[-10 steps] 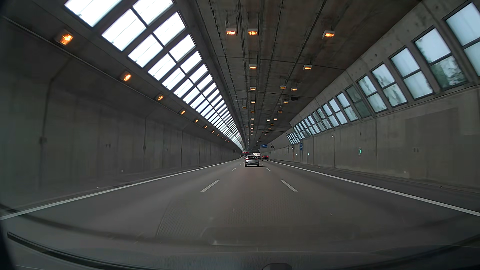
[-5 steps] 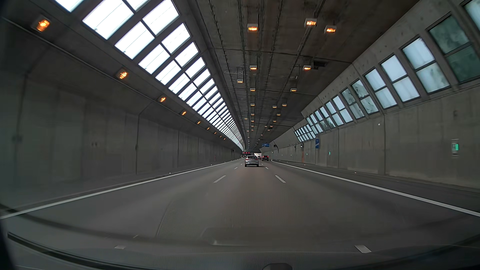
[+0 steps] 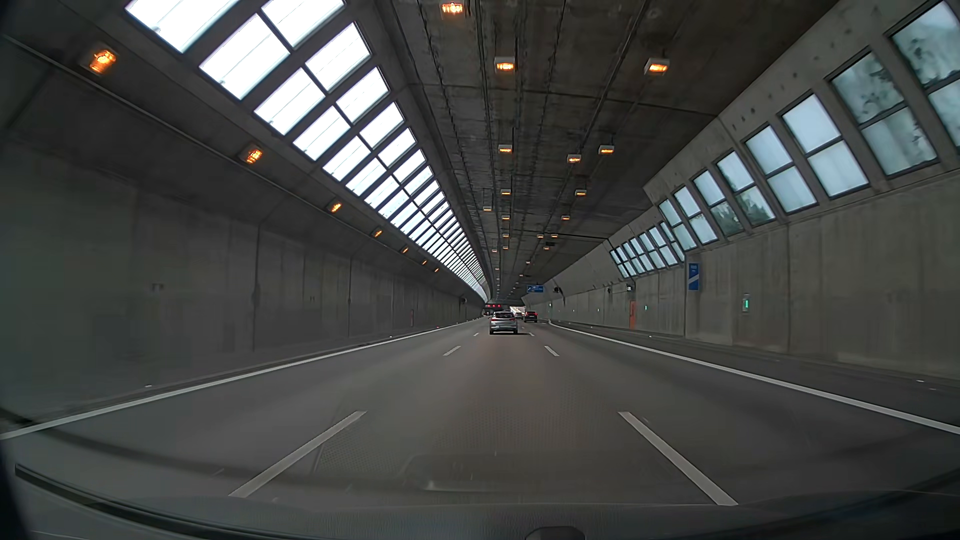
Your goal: Follow the waypoints while adhering to traffic rules and regulations
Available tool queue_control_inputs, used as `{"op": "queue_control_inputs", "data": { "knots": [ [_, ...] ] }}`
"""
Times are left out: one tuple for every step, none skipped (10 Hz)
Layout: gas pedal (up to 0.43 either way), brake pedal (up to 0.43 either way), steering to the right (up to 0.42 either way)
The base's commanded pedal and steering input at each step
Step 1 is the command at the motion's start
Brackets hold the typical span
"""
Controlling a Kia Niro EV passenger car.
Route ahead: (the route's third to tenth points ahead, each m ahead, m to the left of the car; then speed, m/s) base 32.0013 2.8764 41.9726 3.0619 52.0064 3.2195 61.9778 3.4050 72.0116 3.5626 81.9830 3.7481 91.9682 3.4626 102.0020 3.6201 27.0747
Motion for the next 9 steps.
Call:
{"op": "queue_control_inputs", "data": {
  "knots": [
    [0.079, 0.000, -0.001],
    [0.079, 0.000, 0.000],
    [0.079, 0.000, 0.000],
    [0.079, 0.000, 0.001],
    [0.098, 0.000, 0.000],
    [0.098, 0.000, 0.001],
    [0.098, 0.000, 0.000],
    [0.098, 0.000, 0.000],
    [0.098, 0.000, 0.000]
  ]
}}
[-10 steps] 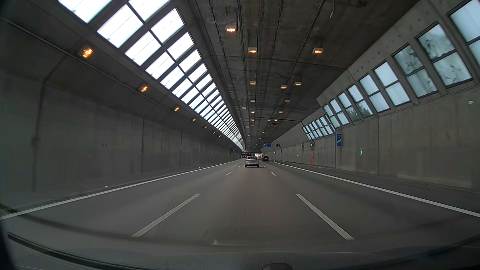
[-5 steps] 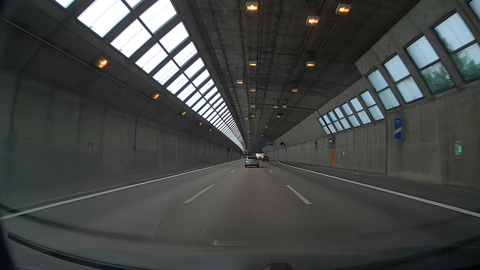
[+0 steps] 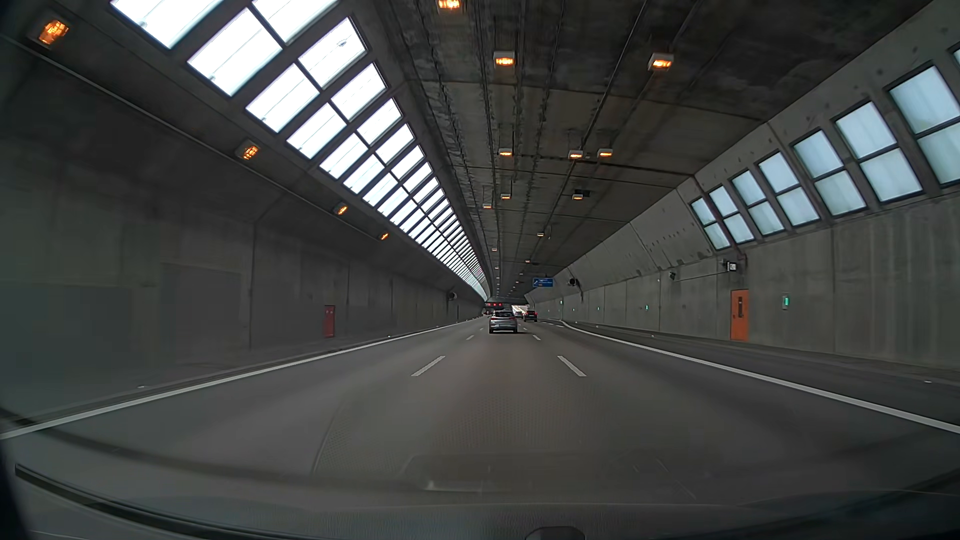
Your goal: Follow the waypoints while adhering to traffic rules and regulations
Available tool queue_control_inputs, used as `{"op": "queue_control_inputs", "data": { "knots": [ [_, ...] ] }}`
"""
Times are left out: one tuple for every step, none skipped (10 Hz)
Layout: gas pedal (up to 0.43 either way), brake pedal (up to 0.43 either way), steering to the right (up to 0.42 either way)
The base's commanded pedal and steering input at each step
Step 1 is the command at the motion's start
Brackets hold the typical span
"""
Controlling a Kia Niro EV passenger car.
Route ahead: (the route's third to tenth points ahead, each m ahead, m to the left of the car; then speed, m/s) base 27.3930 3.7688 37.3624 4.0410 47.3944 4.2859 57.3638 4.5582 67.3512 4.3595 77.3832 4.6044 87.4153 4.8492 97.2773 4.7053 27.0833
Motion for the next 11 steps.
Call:
{"op": "queue_control_inputs", "data": {
  "knots": [
    [0.098, 0.000, 0.000],
    [0.098, 0.000, 0.000],
    [0.087, 0.000, 0.000],
    [0.087, 0.000, 0.000],
    [0.087, 0.000, 0.000],
    [0.079, 0.000, 0.000],
    [0.079, 0.000, 0.000],
    [0.067, 0.000, -0.001],
    [0.059, 0.000, -0.001],
    [0.059, 0.000, -0.001],
    [0.059, 0.000, -0.001]
  ]
}}
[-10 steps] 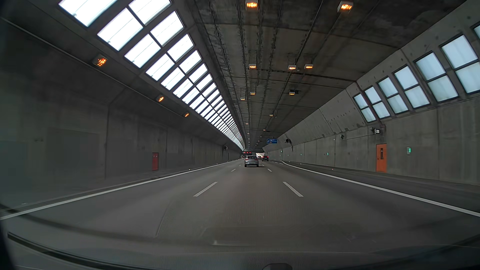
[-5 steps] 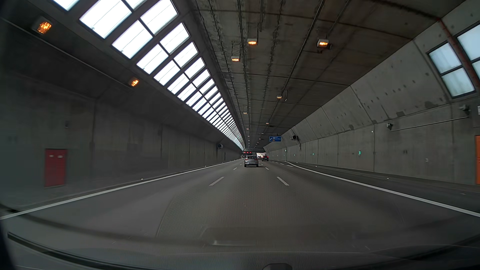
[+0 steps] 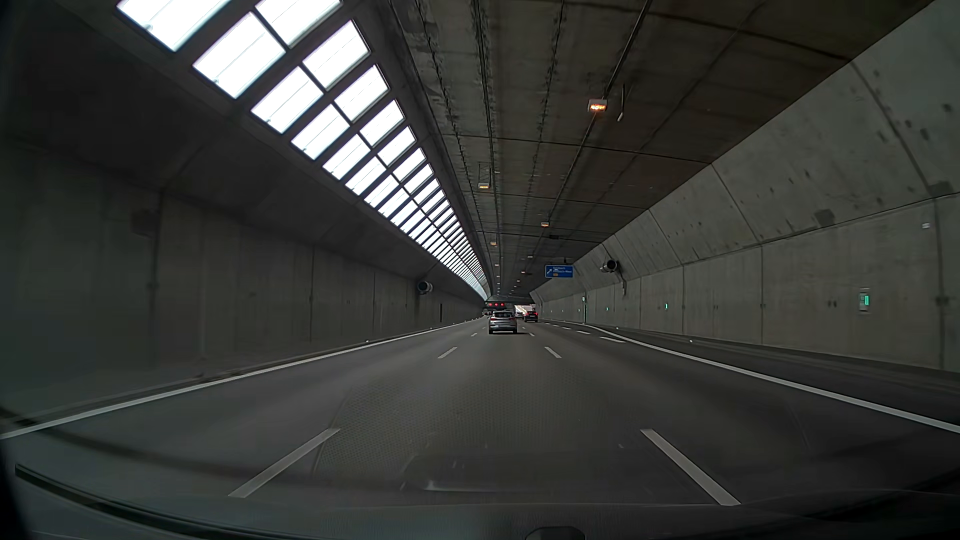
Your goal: Follow the waypoints while adhering to traffic rules and regulations
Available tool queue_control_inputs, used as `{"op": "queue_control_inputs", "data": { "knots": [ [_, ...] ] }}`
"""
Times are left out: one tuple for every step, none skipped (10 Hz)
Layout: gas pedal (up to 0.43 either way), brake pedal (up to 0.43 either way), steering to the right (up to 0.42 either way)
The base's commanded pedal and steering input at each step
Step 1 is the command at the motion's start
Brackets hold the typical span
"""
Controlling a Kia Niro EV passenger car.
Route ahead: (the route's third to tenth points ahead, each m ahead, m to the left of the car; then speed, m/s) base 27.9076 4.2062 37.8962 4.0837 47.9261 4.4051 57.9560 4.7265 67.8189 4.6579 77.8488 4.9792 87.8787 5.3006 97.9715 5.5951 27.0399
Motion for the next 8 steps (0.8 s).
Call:
{"op": "queue_control_inputs", "data": {
  "knots": [
    [0.059, 0.000, -0.001],
    [0.047, 0.000, -0.001],
    [0.039, 0.000, -0.001],
    [0.039, 0.000, -0.001],
    [0.028, 0.000, -0.001],
    [0.028, 0.000, -0.001],
    [0.028, 0.000, 0.000],
    [0.028, 0.000, 0.000]
  ]
}}
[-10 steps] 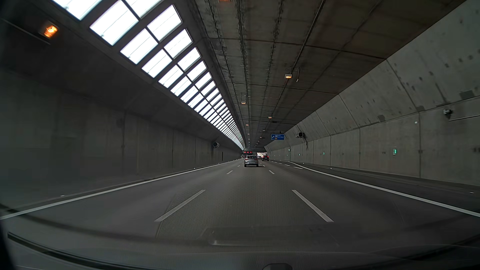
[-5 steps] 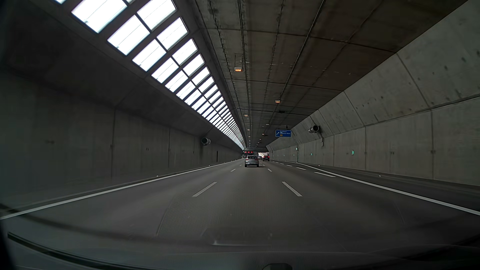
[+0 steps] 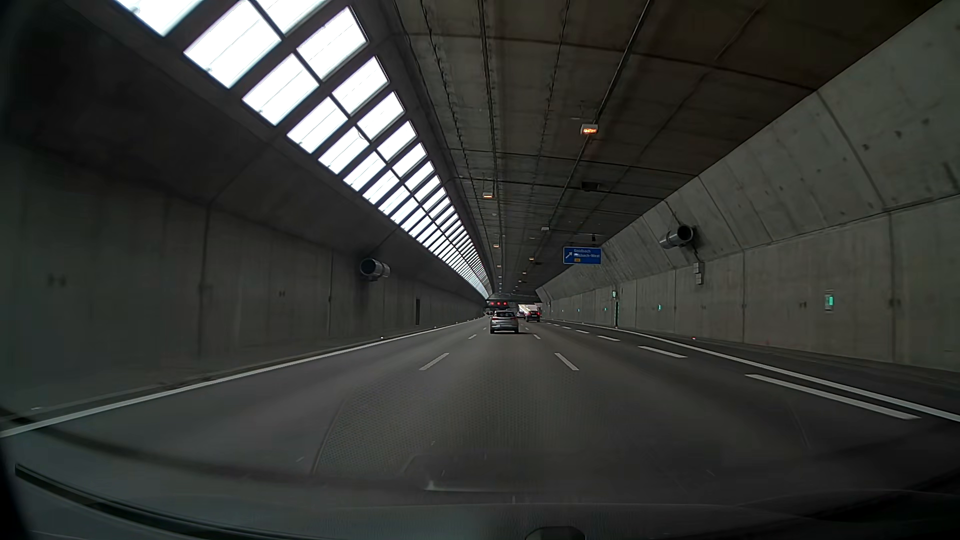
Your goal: Follow the waypoints while adhering to traffic rules and regulations
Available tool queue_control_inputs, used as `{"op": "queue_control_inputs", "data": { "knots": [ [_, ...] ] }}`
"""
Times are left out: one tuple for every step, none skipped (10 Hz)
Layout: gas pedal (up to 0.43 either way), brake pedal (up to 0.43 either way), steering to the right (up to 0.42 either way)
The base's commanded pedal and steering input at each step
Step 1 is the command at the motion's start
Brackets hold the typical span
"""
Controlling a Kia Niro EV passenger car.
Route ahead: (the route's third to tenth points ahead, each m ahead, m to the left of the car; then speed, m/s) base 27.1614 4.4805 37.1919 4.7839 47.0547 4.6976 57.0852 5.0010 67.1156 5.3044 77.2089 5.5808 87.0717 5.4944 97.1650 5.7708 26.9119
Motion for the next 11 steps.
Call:
{"op": "queue_control_inputs", "data": {
  "knots": [
    [0.028, 0.000, 0.000],
    [0.028, 0.000, 0.001],
    [0.059, 0.000, 0.000],
    [0.079, 0.000, 0.001],
    [0.079, 0.000, 0.001],
    [0.079, 0.000, 0.001],
    [0.079, 0.000, 0.001],
    [0.079, 0.000, 0.001],
    [0.079, 0.000, 0.001],
    [0.079, 0.000, 0.001],
    [0.079, 0.000, 0.001]
  ]
}}
